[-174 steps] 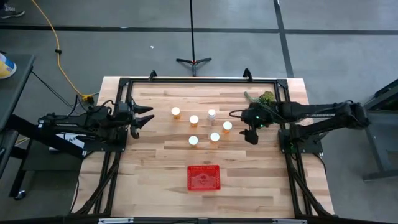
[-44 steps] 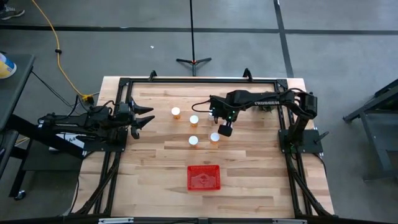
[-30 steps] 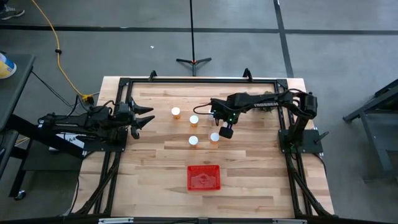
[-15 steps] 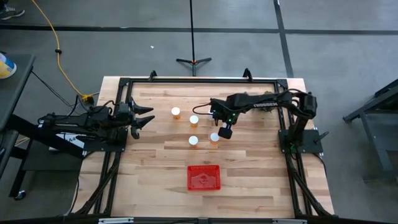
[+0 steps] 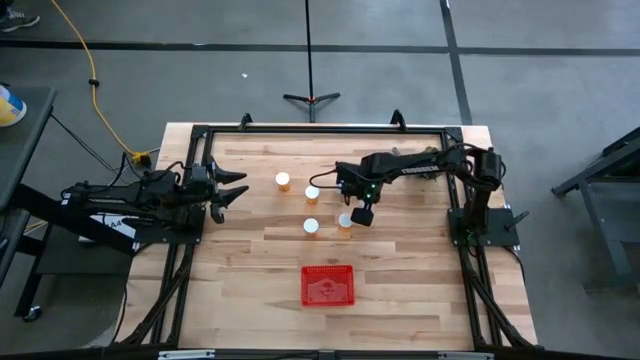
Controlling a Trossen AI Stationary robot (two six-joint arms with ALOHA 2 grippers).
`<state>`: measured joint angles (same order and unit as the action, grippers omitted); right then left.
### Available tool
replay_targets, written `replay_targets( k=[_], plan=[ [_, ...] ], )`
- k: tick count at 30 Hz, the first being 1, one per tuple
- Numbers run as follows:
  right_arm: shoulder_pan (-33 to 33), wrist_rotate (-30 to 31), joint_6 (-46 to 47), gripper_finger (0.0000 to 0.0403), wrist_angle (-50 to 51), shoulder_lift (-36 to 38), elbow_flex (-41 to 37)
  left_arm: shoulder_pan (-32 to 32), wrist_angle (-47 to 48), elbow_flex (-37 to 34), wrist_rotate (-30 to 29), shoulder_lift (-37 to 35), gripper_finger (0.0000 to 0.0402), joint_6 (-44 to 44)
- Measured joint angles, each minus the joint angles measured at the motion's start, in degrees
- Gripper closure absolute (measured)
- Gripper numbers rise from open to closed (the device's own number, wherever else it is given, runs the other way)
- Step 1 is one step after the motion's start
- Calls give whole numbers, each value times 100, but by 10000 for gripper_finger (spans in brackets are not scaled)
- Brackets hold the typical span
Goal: Pick and place pill bottles into a basket
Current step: Put the orange pill bottle into the red basket
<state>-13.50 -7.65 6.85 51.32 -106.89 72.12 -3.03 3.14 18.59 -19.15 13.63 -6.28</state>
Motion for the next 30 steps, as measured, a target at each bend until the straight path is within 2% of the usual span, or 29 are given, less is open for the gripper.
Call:
replay_targets(
  k=[23, 27, 30],
  plan=[
    [0, -123, -38, 218, 6, 0, 2, 0, 0, 0, 0, 0, 190, 0],
    [0, -309, 32, 219, 21, 0, 2, 2, 0, 0, 1, 0, 190, 0],
    [4, -333, 57, 199, 126, 17, 13, 2, 0, 0, 0, 0, 190, 0]
  ],
)
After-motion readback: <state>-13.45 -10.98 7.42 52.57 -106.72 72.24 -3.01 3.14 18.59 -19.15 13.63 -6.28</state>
